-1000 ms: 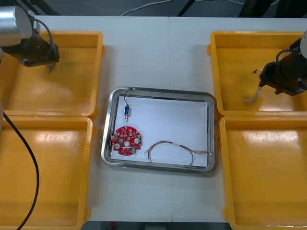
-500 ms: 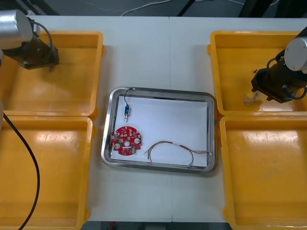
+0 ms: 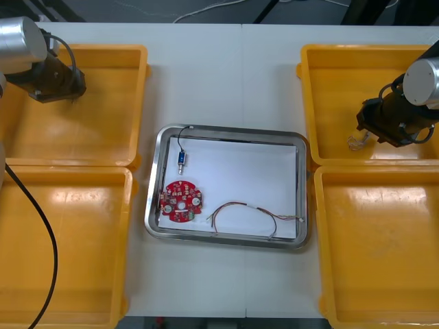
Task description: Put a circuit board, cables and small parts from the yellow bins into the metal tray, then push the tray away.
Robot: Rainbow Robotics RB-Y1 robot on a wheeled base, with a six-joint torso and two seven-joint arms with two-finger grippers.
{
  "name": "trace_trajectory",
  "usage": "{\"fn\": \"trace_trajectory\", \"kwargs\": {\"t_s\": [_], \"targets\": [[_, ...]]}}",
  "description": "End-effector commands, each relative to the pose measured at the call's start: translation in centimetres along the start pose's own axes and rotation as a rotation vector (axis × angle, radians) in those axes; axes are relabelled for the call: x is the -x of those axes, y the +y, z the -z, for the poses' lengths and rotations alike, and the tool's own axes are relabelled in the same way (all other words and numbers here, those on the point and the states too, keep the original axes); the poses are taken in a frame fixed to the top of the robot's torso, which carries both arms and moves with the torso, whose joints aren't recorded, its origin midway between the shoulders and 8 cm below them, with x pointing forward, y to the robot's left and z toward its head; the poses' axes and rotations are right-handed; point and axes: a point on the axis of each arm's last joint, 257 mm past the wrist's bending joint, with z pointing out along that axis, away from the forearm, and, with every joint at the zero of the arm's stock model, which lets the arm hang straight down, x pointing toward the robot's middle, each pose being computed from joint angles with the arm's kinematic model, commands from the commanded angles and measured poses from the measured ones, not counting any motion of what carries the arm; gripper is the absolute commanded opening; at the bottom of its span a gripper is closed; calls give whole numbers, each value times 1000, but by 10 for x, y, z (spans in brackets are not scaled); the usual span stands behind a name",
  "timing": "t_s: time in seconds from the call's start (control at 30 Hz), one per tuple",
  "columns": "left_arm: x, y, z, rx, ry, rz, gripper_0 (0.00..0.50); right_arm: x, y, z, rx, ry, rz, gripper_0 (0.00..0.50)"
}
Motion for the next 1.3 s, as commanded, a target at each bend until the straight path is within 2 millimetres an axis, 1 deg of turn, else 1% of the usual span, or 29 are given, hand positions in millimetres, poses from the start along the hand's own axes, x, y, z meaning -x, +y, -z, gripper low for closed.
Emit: {"fn": "trace_trajectory", "kwargs": {"t_s": [0.03, 0.17, 0.27, 0.33, 0.37, 0.43, 0.7, 0.73, 0.77, 0.8, 0.83, 0.87, 0.9, 0.93, 0.97, 1.03, 1.07, 1.1, 1.17, 1.2, 1.3], "targets": [[32, -32, 18, -49, -61, -139, 0, 9, 10, 3, 28, 11, 36, 500], [28, -32, 21, -56, -38, -148, 0, 7, 8, 1, 24, 17, 41, 498], [25, -32, 32, -72, -11, -154, 0, 6, 10, 1, 27, 20, 44, 498], [22, -31, 46, -70, 15, -174, 0, 6, 11, 1, 28, 19, 45, 495], [20, -30, 49, -69, 24, -180, 0, 5, 12, 0, 30, 21, 45, 493], [17, -27, 66, -67, 47, -193, 0, 4, 11, -1, 27, 22, 48, 487], [1, -21, 107, -48, 108, -229, 0, 1, 15, -2, 31, 25, 66, 454], [-3, -20, 113, -43, 118, -231, 0, 1, 16, -2, 36, 24, 68, 412], [-6, -19, 119, -35, 123, -234, 0, 1, 16, -2, 35, 22, 72, 338], [-8, -18, 122, -33, 125, -231, 0, 1, 16, -3, 33, 22, 77, 294], [-12, -19, 128, -27, 131, -215, 0, 1, 16, -3, 33, 21, 82, 218], [-13, -20, 132, -25, 130, -213, 0, 1, 16, -3, 29, 19, 86, 180], [-19, -21, 138, -24, 137, -203, 0, 1, 16, -4, 27, 16, 93, 112], [-23, -22, 144, -24, 141, -197, 0, 2, 15, -4, 25, 13, 96, 68], [-27, -24, 146, -24, 147, -196, 0, 2, 15, -4, 23, 12, 98, 54], [-38, -28, 160, -25, 161, -189, 0, 2, 15, -4, 25, 13, 102, 15], [-42, -28, 163, -27, 166, -185, 0, 2, 15, -4, 25, 13, 104, 8], [-42, -35, 169, -39, 151, -179, 0, 4, 15, -3, 25, 9, 109, 0], [-41, -46, 179, -65, 108, -168, 0, 9, 17, 2, 26, 1, 135, 0], [-40, -48, 182, -70, 98, -165, 0, 10, 17, 3, 24, -1, 149, 0], [-45, -62, 192, -100, 62, -159, 0, 20, 18, 15, 12, -6, 219, 0]]}}
